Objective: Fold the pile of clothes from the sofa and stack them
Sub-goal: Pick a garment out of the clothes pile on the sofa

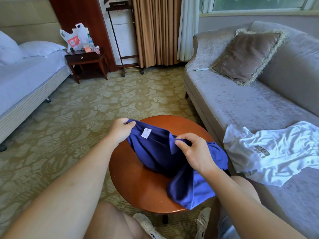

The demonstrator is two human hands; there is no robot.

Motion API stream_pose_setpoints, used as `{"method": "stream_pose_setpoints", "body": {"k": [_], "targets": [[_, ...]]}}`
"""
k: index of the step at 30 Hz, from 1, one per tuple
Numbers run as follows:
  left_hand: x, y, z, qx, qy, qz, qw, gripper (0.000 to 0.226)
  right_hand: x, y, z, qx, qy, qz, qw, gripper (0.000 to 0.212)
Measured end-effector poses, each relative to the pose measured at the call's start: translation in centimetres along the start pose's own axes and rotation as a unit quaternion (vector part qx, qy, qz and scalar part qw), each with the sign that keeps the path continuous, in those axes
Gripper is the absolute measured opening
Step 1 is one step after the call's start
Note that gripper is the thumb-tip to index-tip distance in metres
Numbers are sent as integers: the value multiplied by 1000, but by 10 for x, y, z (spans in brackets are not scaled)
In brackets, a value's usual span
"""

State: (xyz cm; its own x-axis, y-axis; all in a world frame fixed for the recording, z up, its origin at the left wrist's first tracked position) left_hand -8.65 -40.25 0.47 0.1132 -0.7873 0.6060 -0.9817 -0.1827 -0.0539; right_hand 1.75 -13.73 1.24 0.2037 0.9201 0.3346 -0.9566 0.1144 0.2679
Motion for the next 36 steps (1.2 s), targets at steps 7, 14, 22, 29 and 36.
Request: {"method": "stream_pose_setpoints", "body": {"k": [7, 14, 22, 29, 36], "targets": [[-6, -6, -3, -19, -52, 52, 997, 30, 45, 21, -5, -34, -7, -149, 988, 14], [-8, -25, -40, -82, -79, 90, 989, 24, 73, 60, 3, -67, -17, -207, 976, 11], [-15, -59, -49, 3, -184, 307, 934, 34, 98, 84, 34, -50, -54, -213, 974, 11], [2, -78, -74, -35, -208, 315, 925, 46, 115, 80, 50, -45, -76, -222, 971, 15], [64, -79, -106, -100, -218, 82, 967, 15, 122, 71, 87, -19, -53, -161, 985, 12]]}}
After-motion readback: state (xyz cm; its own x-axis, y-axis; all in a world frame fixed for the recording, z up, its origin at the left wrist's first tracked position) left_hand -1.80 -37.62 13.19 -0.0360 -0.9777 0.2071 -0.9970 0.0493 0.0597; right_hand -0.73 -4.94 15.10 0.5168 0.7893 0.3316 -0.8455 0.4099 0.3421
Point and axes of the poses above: each hand's wrist, its own y-axis towards the middle knuckle, its own x-axis out of the back of the hand, z = x × y, the point moved 10 cm from there along y, towards the middle knuckle, and after that the axes turned 2 degrees about -z, right-handed, at the moved point
